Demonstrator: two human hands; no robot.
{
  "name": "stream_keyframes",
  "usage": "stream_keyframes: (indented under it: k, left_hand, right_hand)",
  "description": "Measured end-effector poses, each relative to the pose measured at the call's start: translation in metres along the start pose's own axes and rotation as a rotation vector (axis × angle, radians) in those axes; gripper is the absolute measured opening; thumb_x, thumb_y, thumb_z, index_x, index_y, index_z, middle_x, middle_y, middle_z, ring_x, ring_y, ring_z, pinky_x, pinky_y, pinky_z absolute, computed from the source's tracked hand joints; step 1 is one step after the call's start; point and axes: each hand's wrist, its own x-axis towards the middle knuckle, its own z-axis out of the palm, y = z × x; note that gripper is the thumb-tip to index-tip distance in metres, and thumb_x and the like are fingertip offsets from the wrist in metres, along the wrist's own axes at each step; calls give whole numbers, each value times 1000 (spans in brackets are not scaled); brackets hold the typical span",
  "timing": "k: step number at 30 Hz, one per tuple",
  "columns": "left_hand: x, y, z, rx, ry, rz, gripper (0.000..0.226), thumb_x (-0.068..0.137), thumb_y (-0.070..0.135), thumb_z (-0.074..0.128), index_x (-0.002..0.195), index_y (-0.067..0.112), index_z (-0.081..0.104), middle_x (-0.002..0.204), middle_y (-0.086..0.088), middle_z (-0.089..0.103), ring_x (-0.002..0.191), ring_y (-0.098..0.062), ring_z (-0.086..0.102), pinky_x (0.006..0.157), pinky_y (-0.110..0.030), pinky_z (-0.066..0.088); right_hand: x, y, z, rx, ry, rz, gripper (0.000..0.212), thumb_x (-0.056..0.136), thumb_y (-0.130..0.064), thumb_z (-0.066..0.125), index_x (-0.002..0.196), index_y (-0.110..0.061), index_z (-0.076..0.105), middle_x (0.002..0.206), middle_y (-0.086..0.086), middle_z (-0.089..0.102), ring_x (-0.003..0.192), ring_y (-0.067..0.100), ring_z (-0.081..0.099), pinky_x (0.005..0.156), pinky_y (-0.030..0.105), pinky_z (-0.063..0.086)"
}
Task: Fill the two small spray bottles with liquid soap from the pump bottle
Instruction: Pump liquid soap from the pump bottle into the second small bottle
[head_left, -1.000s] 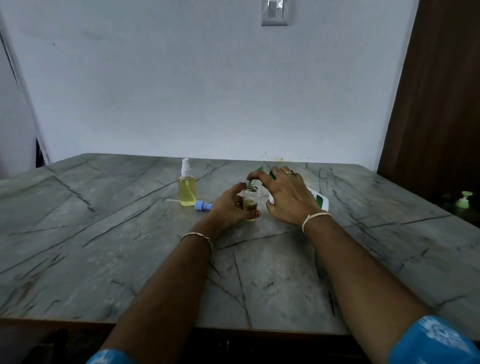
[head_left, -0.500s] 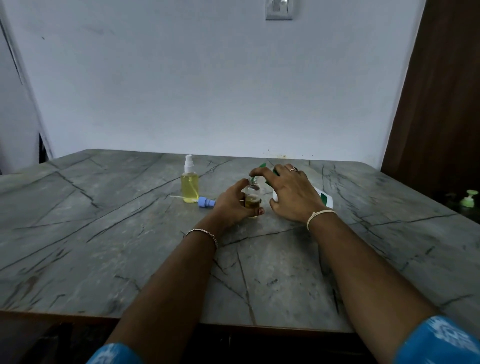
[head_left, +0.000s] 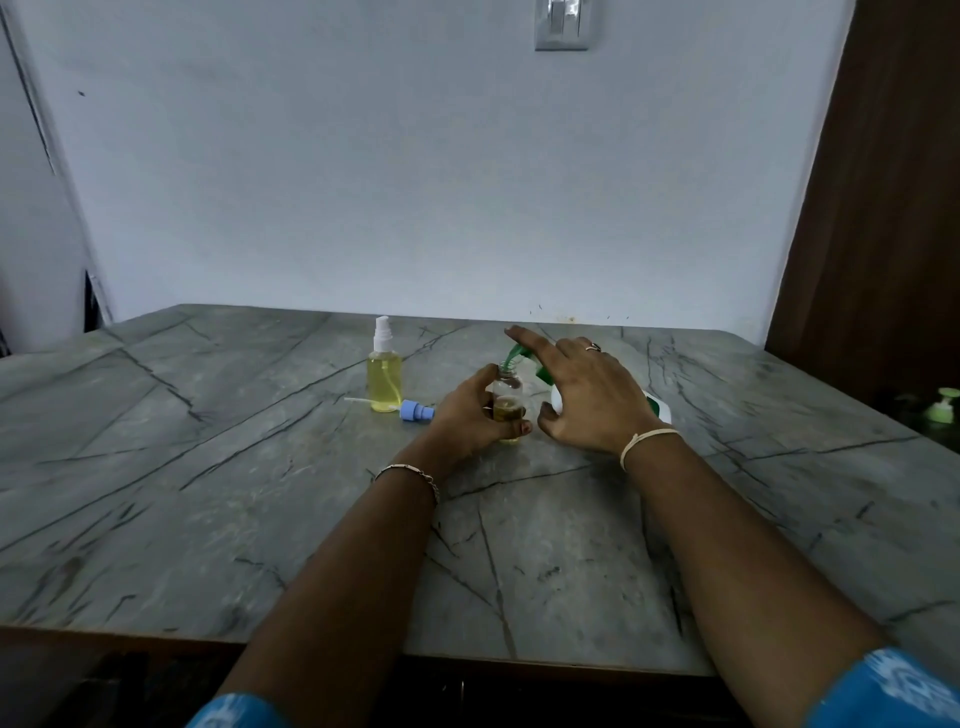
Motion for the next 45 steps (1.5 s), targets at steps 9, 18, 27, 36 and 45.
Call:
stream_keyframes:
  k: [9, 18, 27, 36, 45]
  left_hand:
    - [4, -6, 2, 13, -4, -1, 74, 53, 41, 86, 116, 29, 49, 111, -8, 69, 99, -25, 68, 93, -46, 53]
    - [2, -3, 0, 49, -11, 9, 64, 63, 35, 86, 117, 29, 52, 108, -7, 70, 97, -24, 68, 93, -45, 53]
    - [7, -6, 1, 38, -16, -15, 79, 44, 53, 81, 114, 31, 51, 107, -9, 70, 96, -26, 69, 92, -47, 54]
    - [5, -6, 0, 47, -6, 22, 73, 57, 43, 83, 120, 27, 50, 107, -7, 70, 98, -25, 68, 93, -46, 52]
    - [4, -4, 0, 25, -12, 29, 63, 57, 40, 83, 112, 30, 53, 105, -7, 71, 95, -24, 69, 92, -46, 53]
  right_hand:
    - [5, -3, 6, 17, 40, 37, 70, 76, -20, 66, 135, -31, 29, 116, 5, 57, 108, 26, 51, 94, 43, 43]
    - [0, 1, 5, -52, 51, 1, 80, 76, -19, 63, 144, -35, 22, 104, 5, 57, 101, 26, 52, 88, 41, 44]
    - [3, -3, 6, -13, 77, 19, 70, 76, -20, 65, 137, -30, 32, 111, 6, 58, 106, 27, 52, 92, 42, 43]
    - [1, -1, 5, -56, 60, 4, 79, 76, -18, 63, 143, -34, 25, 106, 6, 56, 103, 28, 52, 88, 41, 42]
    - [2, -2, 6, -57, 74, 8, 72, 77, -21, 63, 140, -31, 31, 109, 7, 56, 106, 27, 51, 89, 41, 42]
